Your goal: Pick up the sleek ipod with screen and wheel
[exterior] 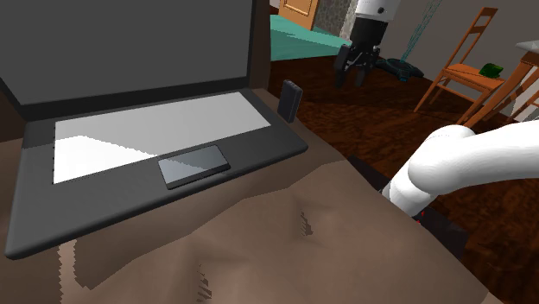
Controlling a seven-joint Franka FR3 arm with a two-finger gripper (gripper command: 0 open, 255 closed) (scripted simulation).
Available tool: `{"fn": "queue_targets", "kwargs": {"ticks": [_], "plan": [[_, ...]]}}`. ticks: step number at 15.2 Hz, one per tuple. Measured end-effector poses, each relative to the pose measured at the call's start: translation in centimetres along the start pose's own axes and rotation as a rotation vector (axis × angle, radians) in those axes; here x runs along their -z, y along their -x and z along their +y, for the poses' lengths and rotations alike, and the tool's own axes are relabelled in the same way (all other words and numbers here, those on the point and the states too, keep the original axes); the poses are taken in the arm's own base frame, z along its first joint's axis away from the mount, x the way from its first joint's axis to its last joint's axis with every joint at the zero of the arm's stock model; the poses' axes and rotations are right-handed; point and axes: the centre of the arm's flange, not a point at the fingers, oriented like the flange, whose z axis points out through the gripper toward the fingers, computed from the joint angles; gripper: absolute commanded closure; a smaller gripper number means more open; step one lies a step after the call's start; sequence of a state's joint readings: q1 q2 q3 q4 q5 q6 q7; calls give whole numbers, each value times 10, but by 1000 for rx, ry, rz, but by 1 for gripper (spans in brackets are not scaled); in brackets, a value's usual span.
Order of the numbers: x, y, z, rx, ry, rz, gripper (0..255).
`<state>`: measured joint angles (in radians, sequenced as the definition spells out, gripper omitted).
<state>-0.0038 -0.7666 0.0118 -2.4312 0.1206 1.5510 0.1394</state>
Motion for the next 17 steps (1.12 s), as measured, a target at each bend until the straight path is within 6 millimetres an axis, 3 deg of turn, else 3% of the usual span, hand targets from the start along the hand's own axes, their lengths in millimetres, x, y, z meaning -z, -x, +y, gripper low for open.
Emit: {"fn": "queue_targets", "kwargs": {"ticks": [3,14,17], "plan": [[3,-1,-15,-17,8,13,0],[11,-41,-159,-174,68,131,0],[5,-50,-179,-201,76,149,0]]}}
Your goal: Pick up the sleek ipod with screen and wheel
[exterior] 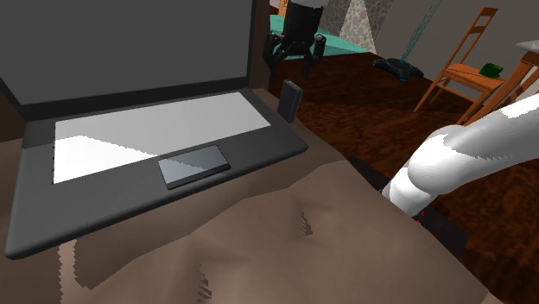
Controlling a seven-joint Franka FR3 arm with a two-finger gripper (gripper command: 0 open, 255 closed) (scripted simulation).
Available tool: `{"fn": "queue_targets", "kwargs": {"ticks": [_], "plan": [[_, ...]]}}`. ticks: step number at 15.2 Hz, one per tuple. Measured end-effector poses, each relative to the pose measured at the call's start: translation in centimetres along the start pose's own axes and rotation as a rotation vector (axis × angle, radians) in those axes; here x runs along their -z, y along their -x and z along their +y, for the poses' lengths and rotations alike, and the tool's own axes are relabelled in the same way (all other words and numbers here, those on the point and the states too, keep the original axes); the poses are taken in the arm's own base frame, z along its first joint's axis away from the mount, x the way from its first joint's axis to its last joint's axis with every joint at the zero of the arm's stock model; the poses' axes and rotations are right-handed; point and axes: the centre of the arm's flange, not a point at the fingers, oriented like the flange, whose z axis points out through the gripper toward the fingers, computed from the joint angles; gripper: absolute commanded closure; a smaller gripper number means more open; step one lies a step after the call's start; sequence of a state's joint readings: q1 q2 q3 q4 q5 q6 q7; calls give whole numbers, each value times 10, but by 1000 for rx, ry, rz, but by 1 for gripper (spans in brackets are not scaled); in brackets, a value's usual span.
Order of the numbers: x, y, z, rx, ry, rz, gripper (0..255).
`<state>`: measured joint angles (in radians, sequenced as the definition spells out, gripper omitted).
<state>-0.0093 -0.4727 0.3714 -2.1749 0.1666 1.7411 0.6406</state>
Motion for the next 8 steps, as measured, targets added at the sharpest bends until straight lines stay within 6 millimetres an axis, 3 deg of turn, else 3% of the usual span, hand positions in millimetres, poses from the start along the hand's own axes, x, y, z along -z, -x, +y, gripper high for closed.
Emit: {"fn": "queue_targets", "kwargs": {"ticks": [7,8], "plan": [[-32,0,-3,-5,1,3,0],[-33,0,-3,-5,1,3,255]]}}
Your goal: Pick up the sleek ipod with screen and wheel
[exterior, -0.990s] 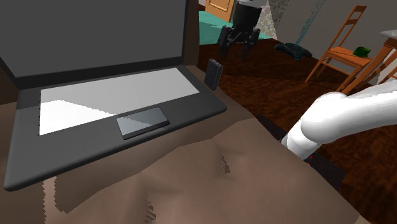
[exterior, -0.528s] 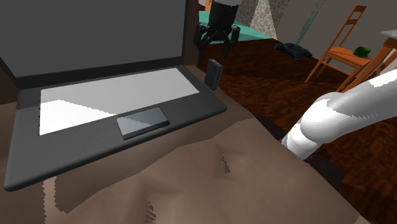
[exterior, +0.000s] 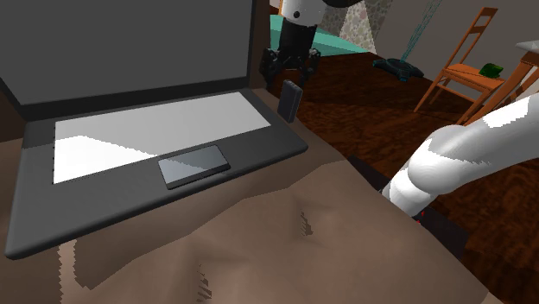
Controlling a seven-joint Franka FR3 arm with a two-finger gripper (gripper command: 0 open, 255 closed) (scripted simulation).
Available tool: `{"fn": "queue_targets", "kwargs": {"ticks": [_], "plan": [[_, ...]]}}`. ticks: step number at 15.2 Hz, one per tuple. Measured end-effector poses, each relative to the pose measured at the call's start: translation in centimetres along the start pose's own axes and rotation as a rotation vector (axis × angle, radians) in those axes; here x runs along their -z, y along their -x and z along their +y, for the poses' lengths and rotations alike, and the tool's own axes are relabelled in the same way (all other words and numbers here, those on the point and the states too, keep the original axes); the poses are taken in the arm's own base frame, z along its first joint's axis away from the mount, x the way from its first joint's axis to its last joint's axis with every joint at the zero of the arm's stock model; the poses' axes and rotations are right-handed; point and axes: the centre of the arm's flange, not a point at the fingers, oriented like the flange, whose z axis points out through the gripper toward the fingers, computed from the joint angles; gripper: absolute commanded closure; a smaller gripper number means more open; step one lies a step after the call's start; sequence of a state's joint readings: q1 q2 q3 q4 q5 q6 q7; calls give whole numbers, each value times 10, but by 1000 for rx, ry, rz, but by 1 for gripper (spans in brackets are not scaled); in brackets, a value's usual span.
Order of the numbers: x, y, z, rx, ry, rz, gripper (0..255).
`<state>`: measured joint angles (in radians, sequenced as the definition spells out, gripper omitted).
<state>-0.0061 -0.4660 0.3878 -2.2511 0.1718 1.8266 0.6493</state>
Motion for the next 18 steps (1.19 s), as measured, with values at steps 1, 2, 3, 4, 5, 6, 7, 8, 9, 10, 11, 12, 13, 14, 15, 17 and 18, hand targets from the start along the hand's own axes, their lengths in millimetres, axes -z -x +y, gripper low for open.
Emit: {"fn": "queue_targets", "kwargs": {"ticks": [1,2,3,4,5,6,7,8,9,10,11,12,13,14,15,17,18], "plan": [[0,0,0,0,0,0,255],[-1,0,0,0,0,0,255],[-1,0,0,0,0,0,255],[-1,0,0,0,0,0,255],[-1,0,0,0,0,0,255],[-1,0,0,0,0,0,255],[-1,0,0,0,0,0,255],[-1,0,0,0,0,0,255],[-1,0,0,0,0,0,255],[-1,0,0,0,0,0,255],[2,0,0,0,0,0,255],[6,0,0,0,0,0,255],[10,0,-1,0,0,0,255],[15,0,0,0,0,0,255],[19,0,-1,0,0,0,255],[29,0,0,0,0,0,255],[35,0,0,0,0,0,255]]}}
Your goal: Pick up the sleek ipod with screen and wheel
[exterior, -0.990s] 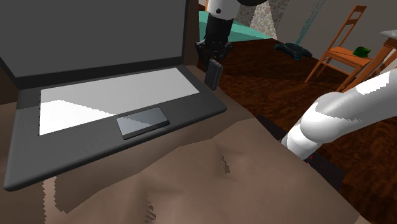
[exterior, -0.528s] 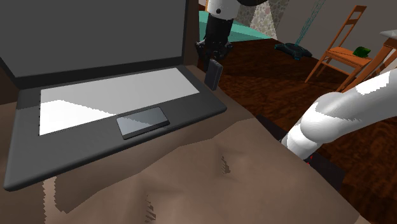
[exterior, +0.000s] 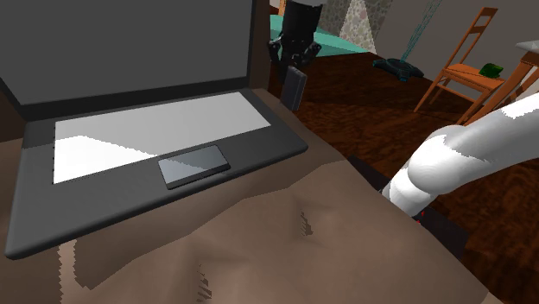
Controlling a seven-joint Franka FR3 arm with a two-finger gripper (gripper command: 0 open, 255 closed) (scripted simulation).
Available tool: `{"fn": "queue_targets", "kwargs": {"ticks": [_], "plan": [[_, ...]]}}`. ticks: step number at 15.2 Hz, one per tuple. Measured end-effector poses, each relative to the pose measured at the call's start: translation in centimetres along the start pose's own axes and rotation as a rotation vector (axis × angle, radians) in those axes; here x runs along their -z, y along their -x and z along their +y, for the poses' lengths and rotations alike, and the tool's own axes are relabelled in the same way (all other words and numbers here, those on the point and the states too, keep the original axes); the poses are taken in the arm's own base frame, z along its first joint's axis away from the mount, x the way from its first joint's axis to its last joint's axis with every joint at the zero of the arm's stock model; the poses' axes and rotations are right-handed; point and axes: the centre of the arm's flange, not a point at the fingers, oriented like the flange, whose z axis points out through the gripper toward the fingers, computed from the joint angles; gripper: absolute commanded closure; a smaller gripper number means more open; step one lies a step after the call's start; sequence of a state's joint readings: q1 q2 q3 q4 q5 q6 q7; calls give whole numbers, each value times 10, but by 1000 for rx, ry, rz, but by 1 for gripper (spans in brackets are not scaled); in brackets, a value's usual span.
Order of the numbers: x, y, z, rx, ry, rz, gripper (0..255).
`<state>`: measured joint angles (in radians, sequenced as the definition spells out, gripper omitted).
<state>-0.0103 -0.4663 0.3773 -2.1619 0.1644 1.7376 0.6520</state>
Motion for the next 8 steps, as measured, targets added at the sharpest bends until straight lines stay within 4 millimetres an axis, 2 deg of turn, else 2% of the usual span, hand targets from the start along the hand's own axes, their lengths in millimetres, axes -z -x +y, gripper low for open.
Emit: {"fn": "queue_targets", "kwargs": {"ticks": [8], "plan": [[41,-1,0,0,0,0,255]]}}
